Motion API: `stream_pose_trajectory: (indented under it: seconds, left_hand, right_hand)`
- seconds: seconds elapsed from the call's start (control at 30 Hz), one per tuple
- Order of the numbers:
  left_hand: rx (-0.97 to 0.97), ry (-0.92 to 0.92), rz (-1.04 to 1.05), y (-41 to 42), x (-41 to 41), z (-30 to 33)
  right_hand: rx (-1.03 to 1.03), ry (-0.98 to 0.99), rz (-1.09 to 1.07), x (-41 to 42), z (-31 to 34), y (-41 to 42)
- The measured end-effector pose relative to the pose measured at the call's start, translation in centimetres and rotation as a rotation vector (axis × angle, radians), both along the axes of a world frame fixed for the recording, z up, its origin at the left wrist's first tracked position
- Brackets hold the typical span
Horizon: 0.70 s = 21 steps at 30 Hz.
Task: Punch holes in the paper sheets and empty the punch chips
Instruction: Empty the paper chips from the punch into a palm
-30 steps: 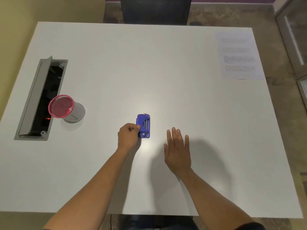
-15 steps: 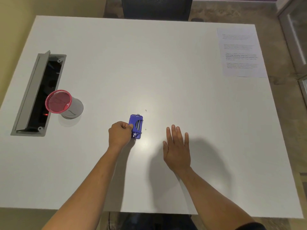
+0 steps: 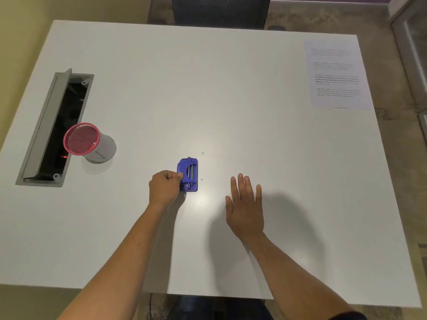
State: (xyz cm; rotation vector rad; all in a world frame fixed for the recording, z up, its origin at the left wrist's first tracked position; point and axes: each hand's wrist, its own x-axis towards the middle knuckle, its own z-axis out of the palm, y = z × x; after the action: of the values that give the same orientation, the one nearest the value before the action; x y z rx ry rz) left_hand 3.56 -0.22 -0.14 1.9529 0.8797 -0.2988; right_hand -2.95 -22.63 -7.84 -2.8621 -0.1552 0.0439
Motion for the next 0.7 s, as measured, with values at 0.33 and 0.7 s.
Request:
stream_pose_trajectory:
  seconds: [0.33, 0.7]
  left_hand:
    - [0.050, 0.002, -0.040, -0.2, -0.1, 0.0]
    - [-0.023, -0.060, 0.018, -0.3, 0.9, 0.4]
  right_hand:
    - [-0.011, 0.021, -0.002, 0.1, -0.3, 0.0]
    - [-0.008, 0.028, -0.005, 0.1, -0.1, 0.0]
